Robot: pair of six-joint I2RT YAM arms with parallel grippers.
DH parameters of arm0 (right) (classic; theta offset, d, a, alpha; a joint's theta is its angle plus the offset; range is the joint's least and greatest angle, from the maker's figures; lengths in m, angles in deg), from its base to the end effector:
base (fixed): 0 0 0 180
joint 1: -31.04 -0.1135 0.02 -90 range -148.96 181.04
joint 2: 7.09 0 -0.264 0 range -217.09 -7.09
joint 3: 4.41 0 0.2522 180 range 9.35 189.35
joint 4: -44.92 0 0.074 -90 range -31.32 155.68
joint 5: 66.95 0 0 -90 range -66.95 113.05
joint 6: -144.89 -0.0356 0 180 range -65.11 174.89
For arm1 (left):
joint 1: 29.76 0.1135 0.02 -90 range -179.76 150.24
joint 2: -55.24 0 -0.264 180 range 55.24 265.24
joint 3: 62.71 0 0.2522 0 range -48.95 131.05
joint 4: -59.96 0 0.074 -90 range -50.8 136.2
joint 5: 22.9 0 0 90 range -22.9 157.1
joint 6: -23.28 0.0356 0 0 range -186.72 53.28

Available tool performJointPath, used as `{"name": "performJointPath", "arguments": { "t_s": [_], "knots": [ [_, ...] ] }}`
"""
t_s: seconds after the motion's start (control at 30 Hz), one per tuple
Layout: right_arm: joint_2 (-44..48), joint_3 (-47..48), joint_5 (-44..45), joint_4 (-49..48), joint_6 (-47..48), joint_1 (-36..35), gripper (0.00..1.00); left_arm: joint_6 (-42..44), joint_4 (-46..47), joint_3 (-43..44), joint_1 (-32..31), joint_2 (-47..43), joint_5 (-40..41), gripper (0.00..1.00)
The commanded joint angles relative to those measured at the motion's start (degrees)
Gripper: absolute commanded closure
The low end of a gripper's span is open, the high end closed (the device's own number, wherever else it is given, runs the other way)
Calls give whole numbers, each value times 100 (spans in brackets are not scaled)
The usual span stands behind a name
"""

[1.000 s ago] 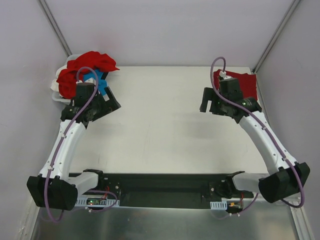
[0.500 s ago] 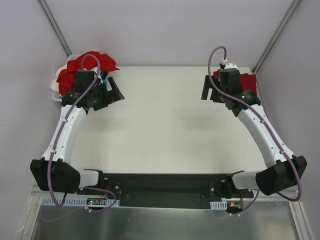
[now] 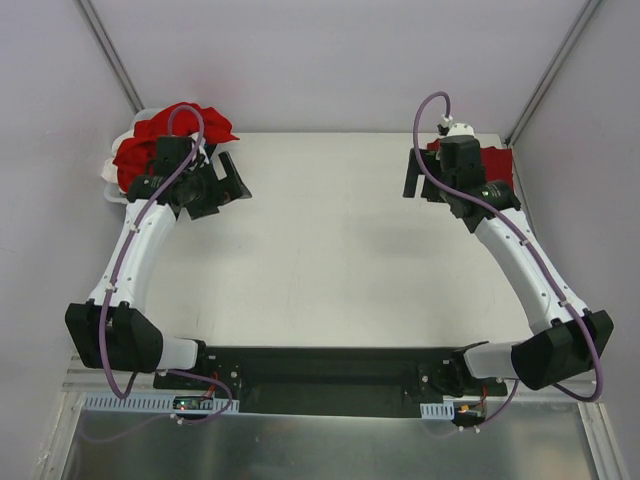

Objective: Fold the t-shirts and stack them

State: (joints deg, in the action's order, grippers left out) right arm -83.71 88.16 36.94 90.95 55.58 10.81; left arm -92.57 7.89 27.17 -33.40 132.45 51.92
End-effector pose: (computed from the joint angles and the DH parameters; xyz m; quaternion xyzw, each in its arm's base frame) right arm 0.2801 0.0941 0.3852 -0.0968 0.8567 -0.0191 0.5063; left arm 0.2902 -0.0278 0.3575 -0.1172 0.8903 -0.2233 0.3793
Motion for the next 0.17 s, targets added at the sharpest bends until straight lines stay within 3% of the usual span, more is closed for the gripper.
{"name": "performJointPath", "arguments": {
  "t_s": [0.0,0.13],
  "knots": [
    [-37,91,-150,-195,10,36,4,36,7,228,48,14,-47,1],
    [-178,144,-150,-152,-33,28,4,-70,69,27,56,-109,110,1]
  ]
}}
